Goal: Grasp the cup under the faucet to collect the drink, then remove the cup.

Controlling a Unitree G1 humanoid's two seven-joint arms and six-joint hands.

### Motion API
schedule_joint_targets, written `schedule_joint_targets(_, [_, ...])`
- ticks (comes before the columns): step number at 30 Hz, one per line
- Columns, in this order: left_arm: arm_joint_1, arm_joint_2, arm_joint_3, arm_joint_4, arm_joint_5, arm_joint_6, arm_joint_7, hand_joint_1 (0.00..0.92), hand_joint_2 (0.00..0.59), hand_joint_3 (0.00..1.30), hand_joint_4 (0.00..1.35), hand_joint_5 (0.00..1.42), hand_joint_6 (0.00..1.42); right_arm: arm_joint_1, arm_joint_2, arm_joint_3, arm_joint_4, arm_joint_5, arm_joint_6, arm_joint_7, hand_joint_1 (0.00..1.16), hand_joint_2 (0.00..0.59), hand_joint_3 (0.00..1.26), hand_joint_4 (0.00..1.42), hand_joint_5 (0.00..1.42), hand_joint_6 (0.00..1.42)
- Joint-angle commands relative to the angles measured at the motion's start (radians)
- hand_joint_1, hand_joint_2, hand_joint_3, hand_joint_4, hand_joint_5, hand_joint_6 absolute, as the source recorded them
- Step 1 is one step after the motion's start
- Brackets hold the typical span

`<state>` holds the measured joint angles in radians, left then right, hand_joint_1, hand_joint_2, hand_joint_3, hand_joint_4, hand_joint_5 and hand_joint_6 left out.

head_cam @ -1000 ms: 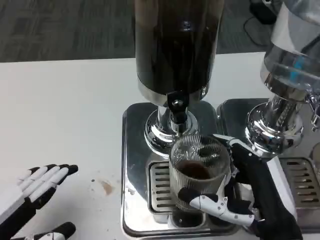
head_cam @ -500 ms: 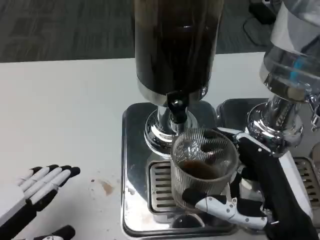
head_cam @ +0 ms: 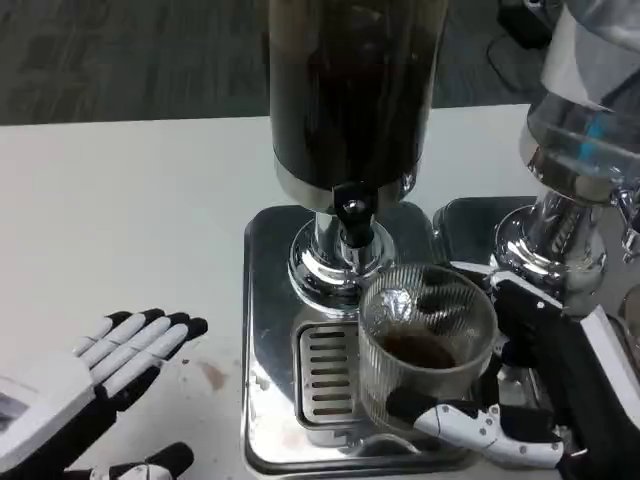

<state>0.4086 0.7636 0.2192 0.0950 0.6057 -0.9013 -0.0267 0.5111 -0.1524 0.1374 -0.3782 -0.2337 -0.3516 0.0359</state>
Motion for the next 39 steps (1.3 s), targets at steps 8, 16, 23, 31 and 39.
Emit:
schedule_joint_targets(8, [0.128,-0.074,0.064,-0.308,0.152,0.216,0.005,0.0,0.252,0.0,0.0,0.0,0.0,0.056,0.01,-0.009,-0.088,0.011,-0.045,-0.008,0.94,0.142,0.53,0.63,0.89,1.23])
schedule_joint_targets(16, [0.167,-0.103,0.05,-0.345,0.146,0.267,0.006,0.0,0.249,0.0,0.0,0.0,0.0,0.085,-0.006,-0.022,-0.112,0.055,-0.021,0.025,0.94,0.146,0.54,0.63,0.89,1.23])
schedule_joint_targets(23, [0.168,-0.108,0.042,-0.346,0.139,0.29,0.004,0.0,0.251,0.0,0.0,0.0,0.0,0.1,0.007,-0.024,-0.117,0.057,-0.031,0.012,0.94,0.154,0.55,0.64,0.9,1.23])
schedule_joint_targets(31, [0.153,-0.098,0.039,-0.315,0.125,0.285,0.009,0.0,0.256,0.0,0.0,0.0,0.0,0.089,0.022,-0.008,-0.14,0.017,-0.005,0.013,0.94,0.155,0.55,0.64,0.9,1.23])
schedule_joint_targets(39, [0.148,-0.08,0.047,-0.275,0.108,0.257,0.018,0.0,0.254,0.0,0.0,0.0,0.0,0.101,0.046,0.011,-0.145,-0.012,-0.002,0.006,0.94,0.153,0.55,0.64,0.9,1.21])
